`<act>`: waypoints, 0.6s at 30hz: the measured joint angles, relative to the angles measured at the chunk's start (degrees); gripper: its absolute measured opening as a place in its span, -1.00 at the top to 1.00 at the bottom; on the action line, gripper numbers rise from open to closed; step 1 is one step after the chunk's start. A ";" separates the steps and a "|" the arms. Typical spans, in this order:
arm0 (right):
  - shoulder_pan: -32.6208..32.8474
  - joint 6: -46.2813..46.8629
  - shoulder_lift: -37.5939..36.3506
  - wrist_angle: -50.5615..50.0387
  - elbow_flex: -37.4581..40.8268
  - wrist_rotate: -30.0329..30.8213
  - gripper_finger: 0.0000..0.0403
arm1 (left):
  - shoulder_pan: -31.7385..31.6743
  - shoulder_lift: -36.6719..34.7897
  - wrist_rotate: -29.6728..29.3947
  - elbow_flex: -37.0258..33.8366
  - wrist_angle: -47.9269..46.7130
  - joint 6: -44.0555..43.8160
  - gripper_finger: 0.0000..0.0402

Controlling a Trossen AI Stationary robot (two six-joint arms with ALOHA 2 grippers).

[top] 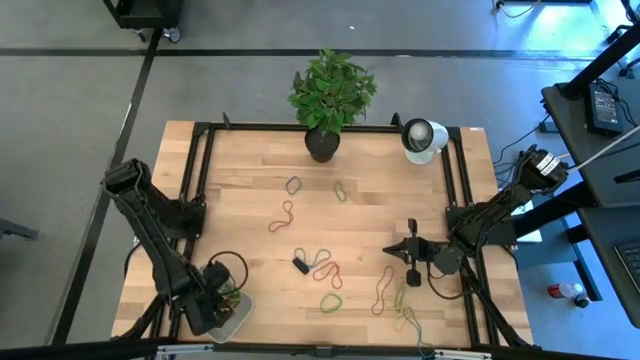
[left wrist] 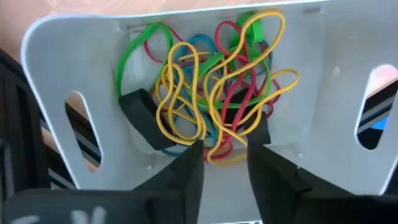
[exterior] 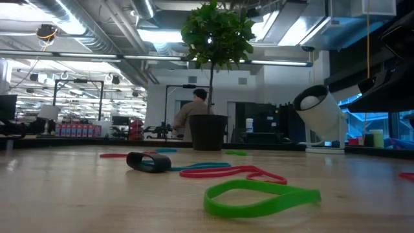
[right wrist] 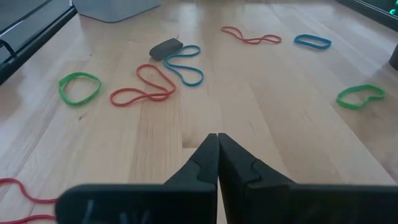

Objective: Pick and place rubber bands into bin
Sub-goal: Put the bottom right red rubber band into the gray bin

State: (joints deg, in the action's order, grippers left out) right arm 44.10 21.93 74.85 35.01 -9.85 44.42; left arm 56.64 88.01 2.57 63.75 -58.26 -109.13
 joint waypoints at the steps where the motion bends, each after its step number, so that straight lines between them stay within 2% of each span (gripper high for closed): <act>1: 0.00 -0.02 0.00 -0.01 0.00 -0.01 0.97 | 0.00 0.00 -0.01 0.00 -0.32 0.57 0.38; 5: 0.00 -0.17 0.00 -0.01 0.00 0.03 0.97 | -1.00 -0.01 -2.30 0.00 -0.80 2.77 0.30; 12: 0.00 -0.15 0.00 -0.01 0.00 0.05 0.97 | -5.49 -1.95 -15.07 0.00 -0.72 9.13 0.29; 15: -0.16 -0.65 0.00 0.07 0.00 0.06 0.97 | -9.10 -2.76 -21.40 0.00 -0.69 17.93 0.32; 18: -1.69 -2.90 0.04 3.58 -0.14 0.06 0.97 | -13.31 -2.99 -25.77 0.02 -0.63 31.32 0.40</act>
State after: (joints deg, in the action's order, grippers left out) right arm 42.41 19.04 74.89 38.59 -9.98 44.48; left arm 43.33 85.01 -23.20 63.77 -58.89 -77.81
